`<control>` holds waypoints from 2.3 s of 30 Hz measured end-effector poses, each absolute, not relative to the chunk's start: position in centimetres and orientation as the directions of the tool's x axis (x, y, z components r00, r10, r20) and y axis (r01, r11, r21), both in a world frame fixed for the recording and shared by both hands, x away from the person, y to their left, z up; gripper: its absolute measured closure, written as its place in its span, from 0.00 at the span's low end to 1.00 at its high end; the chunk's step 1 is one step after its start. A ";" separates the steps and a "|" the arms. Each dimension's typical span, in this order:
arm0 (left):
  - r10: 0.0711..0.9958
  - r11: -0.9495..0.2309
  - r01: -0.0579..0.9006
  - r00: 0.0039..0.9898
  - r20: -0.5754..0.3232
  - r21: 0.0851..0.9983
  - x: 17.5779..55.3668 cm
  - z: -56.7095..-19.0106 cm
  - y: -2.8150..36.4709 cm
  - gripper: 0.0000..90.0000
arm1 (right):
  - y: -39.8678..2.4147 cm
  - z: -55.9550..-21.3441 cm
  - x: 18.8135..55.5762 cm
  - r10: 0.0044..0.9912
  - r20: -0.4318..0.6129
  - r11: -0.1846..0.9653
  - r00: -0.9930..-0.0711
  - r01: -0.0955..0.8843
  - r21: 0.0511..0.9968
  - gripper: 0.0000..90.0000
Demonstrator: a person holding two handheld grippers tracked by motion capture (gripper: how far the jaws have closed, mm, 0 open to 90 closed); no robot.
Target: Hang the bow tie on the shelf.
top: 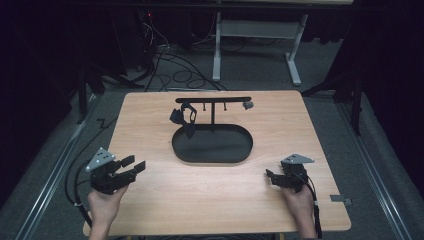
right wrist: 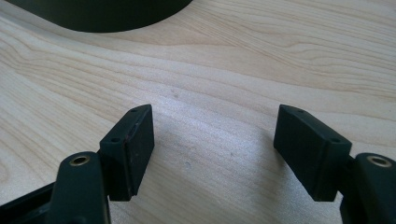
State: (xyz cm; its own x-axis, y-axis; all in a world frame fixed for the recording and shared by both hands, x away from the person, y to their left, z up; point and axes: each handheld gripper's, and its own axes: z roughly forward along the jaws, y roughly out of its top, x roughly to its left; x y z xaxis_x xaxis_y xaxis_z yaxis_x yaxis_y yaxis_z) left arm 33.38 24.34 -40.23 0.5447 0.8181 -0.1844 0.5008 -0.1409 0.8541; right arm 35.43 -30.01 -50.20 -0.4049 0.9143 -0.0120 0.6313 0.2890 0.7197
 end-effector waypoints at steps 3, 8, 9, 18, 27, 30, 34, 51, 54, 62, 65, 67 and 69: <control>0.817 -0.144 0.503 0.546 -0.184 0.852 33.4 -40.4 24.2 0.54 | -30.0 -50.2 35.4 0.914 -0.012 0.289 -0.405 0.631 0.720 0.33; 0.813 -0.145 0.506 0.550 -0.189 0.850 33.4 -40.8 23.9 0.54 | -30.0 -50.2 35.4 0.914 -0.012 0.289 -0.405 0.631 0.719 0.33; 0.813 -0.146 0.508 0.550 -0.190 0.849 33.4 -40.8 23.9 0.54 | -30.0 -50.2 35.4 0.914 -0.012 0.289 -0.405 0.632 0.719 0.34; 0.806 -0.143 0.521 0.555 -0.207 0.841 33.5 -41.5 23.6 0.54 | -30.0 -50.2 35.4 0.914 -0.012 0.289 -0.405 0.631 0.720 0.34; 0.803 -0.146 0.530 0.557 -0.213 0.835 33.5 -42.2 23.2 0.54 | -30.0 -50.2 35.4 0.914 -0.012 0.289 -0.405 0.631 0.720 0.34; 0.803 -0.147 0.534 0.556 -0.215 0.833 33.5 -42.4 23.1 0.54 | -30.0 -50.2 35.4 0.913 -0.014 0.291 -0.407 0.630 0.720 0.34; 0.804 -0.145 0.538 0.553 -0.217 0.830 33.5 -42.7 23.0 0.54 | -30.0 -50.2 35.4 0.914 -0.013 0.290 -0.406 0.631 0.720 0.34; 0.809 -0.139 0.560 0.540 -0.233 0.817 33.6 -44.1 22.6 0.54 | -30.0 -50.2 35.4 0.914 -0.013 0.290 -0.405 0.631 0.720 0.34; 0.809 -0.137 0.564 0.538 -0.236 0.814 33.6 -44.4 22.5 0.54 | -30.0 -50.2 35.4 0.914 -0.012 0.289 -0.405 0.632 0.719 0.33; 0.810 -0.138 0.573 0.535 -0.241 0.808 33.7 -44.9 22.3 0.54 | -30.0 -50.2 35.4 0.914 -0.012 0.289 -0.405 0.631 0.719 0.34; 0.810 -0.135 0.576 0.533 -0.244 0.806 33.7 -45.1 22.3 0.54 | -30.0 -50.2 35.4 0.914 -0.014 0.291 -0.407 0.630 0.720 0.33; 0.810 -0.134 0.578 0.532 -0.247 0.805 33.7 -45.3 22.2 0.54 | -30.0 -50.2 35.4 0.913 -0.014 0.291 -0.407 0.630 0.720 0.34; 0.810 -0.135 0.581 0.531 -0.248 0.803 33.8 -45.5 22.2 0.54 | -30.0 -50.2 35.4 0.914 -0.012 0.289 -0.405 0.631 0.719 0.33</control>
State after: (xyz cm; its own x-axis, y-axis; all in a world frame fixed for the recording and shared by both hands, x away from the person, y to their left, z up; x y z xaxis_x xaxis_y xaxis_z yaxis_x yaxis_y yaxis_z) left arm 33.75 22.15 -45.47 0.5308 0.8105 -0.2477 0.5807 -0.1350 0.8029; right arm 35.42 -30.01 -50.20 -0.4049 0.9143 -0.0119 0.6315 0.2890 0.7195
